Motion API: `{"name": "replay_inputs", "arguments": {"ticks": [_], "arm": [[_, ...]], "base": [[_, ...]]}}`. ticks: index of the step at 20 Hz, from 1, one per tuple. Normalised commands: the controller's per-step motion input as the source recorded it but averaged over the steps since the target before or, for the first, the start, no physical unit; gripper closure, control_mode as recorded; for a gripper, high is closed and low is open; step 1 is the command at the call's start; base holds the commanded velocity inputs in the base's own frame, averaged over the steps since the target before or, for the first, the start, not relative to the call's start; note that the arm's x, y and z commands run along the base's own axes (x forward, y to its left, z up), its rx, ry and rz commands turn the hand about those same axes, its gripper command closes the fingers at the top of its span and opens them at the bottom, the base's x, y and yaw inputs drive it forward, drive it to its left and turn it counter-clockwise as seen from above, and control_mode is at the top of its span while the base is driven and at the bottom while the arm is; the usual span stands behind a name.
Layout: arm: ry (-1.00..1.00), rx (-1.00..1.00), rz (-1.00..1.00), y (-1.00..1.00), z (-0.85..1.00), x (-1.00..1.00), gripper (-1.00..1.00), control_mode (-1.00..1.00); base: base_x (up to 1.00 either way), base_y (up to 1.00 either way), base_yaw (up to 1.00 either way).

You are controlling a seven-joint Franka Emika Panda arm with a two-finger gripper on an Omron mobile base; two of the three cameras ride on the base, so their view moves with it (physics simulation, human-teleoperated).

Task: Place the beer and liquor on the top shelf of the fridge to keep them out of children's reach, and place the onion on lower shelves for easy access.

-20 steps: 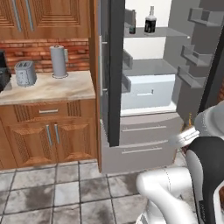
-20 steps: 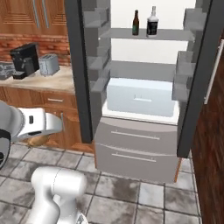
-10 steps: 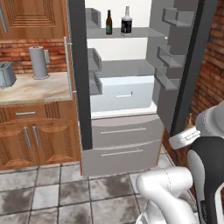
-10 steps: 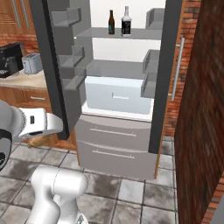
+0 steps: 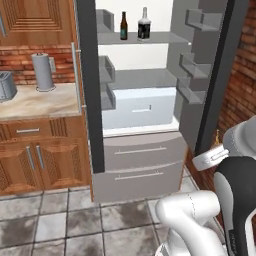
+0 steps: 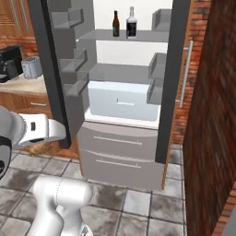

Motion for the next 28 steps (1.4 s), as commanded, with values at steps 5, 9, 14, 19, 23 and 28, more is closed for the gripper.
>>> {"name": "replay_inputs", "arguments": {"ticks": [5, 9, 14, 19, 23, 28], "arm": [[0.00, 0.00, 0.00, 0.00, 0.00, 0.00, 1.00, 1.00], [0.00, 0.00, 0.00, 0.00, 0.00, 0.00, 1.00, 1.00], [0.00, 0.00, 0.00, 0.00, 0.00, 0.00, 1.00, 1.00], [0.00, 0.00, 0.00, 0.00, 0.00, 0.00, 1.00, 1.00], [0.00, 0.00, 0.00, 0.00, 0.00, 0.00, 1.00, 1.00], [0.00, 0.00, 0.00, 0.00, 0.00, 0.00, 1.00, 1.00]], "base": [[0.46, 0.00, 0.00], [0.54, 0.00, 0.00], [0.55, 0.00, 0.00], [0.54, -0.01, 0.00], [0.55, -0.01, 0.00], [0.54, -0.05, 0.00]]}}
